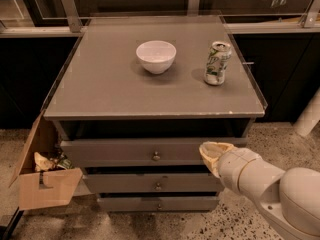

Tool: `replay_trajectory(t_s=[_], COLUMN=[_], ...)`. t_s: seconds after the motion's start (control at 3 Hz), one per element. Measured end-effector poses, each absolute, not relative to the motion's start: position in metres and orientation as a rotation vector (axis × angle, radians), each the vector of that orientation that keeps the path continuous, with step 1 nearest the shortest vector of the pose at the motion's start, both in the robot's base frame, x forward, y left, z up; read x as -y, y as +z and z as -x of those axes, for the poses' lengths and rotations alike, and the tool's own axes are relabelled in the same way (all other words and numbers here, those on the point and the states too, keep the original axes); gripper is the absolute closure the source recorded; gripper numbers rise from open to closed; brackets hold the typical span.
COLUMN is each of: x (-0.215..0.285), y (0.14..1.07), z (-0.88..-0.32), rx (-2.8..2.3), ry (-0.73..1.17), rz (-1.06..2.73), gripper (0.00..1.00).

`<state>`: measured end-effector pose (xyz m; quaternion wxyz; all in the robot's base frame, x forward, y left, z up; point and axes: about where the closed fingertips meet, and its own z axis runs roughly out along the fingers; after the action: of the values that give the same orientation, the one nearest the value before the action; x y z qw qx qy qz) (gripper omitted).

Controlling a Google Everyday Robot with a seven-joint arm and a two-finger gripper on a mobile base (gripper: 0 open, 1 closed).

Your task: Open top drawer

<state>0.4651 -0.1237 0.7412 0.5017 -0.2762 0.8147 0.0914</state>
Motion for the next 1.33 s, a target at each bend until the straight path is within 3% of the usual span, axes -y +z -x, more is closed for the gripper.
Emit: replay_trajectory(t_s=[1.33], x=[0.122], y=[0.715], z=[-0.535], rx=[-1.874], ry=[0.09], rz=[0.618], gripper=[1.0])
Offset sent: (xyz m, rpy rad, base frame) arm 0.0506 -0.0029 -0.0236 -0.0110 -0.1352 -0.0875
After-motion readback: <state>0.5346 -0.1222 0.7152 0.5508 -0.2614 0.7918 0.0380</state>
